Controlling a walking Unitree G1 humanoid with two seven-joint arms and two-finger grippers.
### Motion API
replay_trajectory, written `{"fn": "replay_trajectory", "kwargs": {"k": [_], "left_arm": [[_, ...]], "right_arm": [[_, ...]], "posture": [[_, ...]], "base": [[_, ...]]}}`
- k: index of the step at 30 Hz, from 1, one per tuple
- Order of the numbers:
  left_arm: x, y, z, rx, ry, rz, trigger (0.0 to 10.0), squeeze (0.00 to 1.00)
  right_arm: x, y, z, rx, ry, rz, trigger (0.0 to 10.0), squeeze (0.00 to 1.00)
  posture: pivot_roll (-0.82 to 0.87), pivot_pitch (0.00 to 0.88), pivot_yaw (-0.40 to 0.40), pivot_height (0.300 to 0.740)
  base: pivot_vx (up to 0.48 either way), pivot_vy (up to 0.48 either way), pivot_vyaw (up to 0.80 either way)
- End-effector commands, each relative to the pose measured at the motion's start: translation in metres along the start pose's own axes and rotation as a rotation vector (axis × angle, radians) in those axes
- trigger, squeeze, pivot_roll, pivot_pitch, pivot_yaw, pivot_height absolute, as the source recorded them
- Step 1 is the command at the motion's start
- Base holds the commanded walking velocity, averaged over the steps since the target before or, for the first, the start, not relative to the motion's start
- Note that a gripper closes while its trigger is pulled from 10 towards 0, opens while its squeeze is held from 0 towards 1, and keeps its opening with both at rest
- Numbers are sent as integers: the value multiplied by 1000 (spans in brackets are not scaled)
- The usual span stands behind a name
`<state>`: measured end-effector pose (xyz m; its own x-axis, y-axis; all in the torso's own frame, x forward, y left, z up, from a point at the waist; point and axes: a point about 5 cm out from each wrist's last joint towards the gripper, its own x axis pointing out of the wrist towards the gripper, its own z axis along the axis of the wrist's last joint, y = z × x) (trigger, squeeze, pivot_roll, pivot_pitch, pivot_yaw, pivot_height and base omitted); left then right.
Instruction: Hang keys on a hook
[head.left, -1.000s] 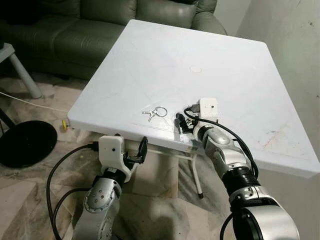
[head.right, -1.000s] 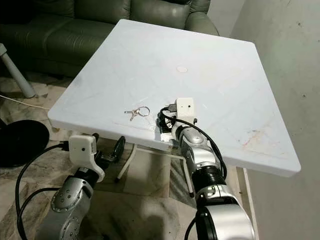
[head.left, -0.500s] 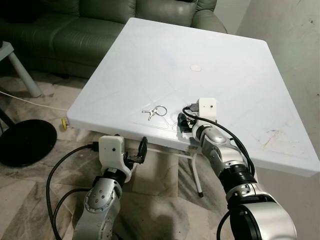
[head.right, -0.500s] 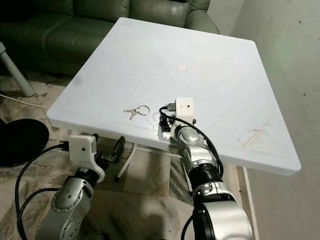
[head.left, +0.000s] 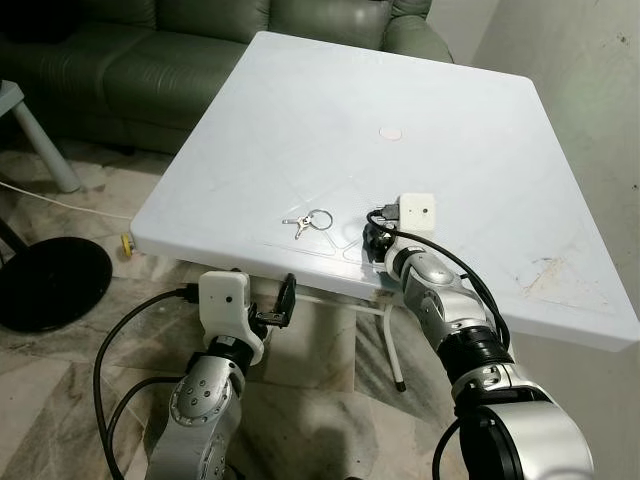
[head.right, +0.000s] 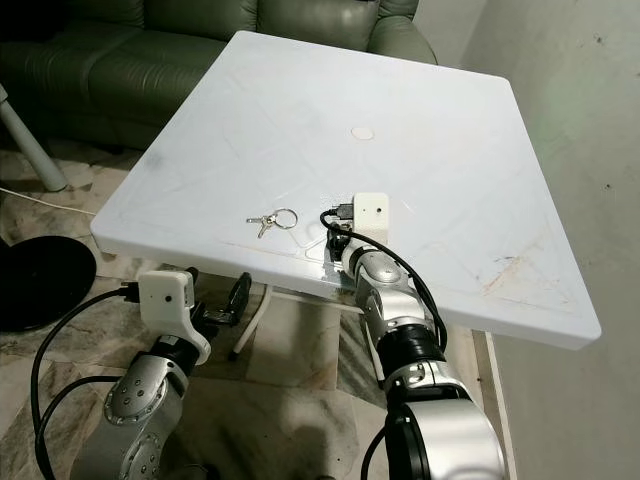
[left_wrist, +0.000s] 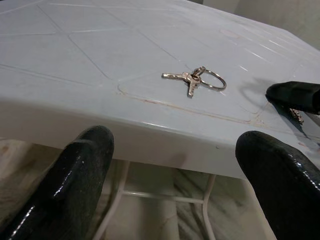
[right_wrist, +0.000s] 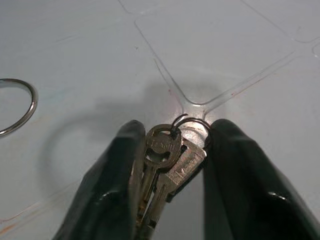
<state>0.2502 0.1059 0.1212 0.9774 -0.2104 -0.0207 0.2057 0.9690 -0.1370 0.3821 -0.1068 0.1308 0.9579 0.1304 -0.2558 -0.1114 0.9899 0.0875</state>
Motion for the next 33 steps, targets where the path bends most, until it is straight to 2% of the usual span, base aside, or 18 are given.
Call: {"fn": "replay_trajectory", "kwargs": {"k": [1, 33], "left_arm": [[-2, -7, 2, -15, -7, -4, 10000, 0], [0, -13, 1, -30, -8, -15, 10000, 0]], "right_arm": [[0, -2, -5, 8, 24, -12, 0, 0], [1, -2, -1, -25, -24, -17, 0, 0]], "posture": [[119, 169, -141, 740], [118, 140, -145, 740]], "base": [[0, 0, 0], [0, 0, 0]]}}
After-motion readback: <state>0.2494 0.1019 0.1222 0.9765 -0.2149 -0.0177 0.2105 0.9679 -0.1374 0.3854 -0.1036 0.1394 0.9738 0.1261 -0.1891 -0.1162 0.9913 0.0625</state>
